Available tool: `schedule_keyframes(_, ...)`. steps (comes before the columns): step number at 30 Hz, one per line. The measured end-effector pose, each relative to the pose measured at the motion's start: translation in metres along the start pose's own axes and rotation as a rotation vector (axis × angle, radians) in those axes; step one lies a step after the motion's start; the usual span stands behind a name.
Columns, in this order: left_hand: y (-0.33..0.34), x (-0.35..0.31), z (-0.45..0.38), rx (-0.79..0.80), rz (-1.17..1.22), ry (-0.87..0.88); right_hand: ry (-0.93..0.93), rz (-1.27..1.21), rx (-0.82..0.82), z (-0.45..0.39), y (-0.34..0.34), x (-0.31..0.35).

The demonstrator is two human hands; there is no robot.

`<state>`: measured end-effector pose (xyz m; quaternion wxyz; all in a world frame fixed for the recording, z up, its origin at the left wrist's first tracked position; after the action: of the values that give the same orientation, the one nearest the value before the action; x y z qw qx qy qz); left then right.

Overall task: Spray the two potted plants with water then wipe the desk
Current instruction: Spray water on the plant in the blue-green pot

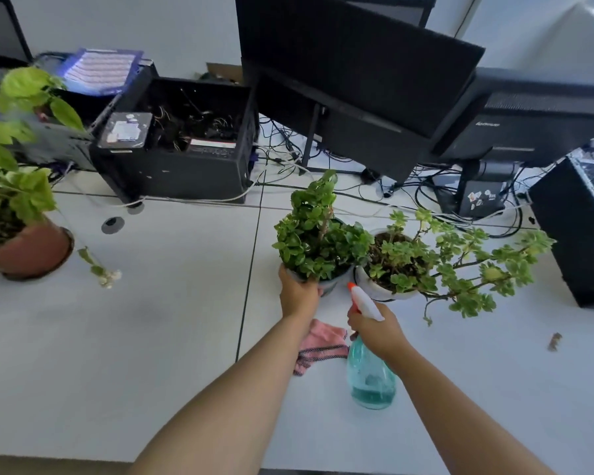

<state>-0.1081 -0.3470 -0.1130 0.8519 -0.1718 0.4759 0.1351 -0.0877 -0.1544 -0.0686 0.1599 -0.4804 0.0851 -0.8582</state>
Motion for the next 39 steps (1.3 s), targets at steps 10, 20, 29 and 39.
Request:
schedule_keyframes(10,-0.012,-0.021,-0.010,0.047,-0.129,-0.031,0.017,-0.014,-0.055,0.002,-0.005,0.007)
schedule_keyframes(20,-0.006,0.006,0.012,-0.061,0.128,-0.020,-0.028,0.048,-0.034,0.013,0.002,0.019)
schedule_keyframes(29,-0.012,-0.004,-0.004,-0.063,0.112,-0.064,0.013,-0.032,-0.085,0.015,-0.002,0.019)
schedule_keyframes(39,0.006,-0.005,0.021,-0.052,0.271,-0.135,-0.071,0.064,-0.016,0.010,0.005,0.028)
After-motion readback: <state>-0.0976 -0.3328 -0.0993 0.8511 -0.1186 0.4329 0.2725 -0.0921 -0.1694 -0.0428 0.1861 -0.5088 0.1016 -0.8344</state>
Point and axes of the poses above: each hand's wrist, its own z-axis away from the middle knuckle, its own y-axis out of the palm, x = y × z, the point moved 10 cm from there along -z, towards the middle knuckle, and after that the axes turned 8 degrees about -z, right-handed, at the moved point
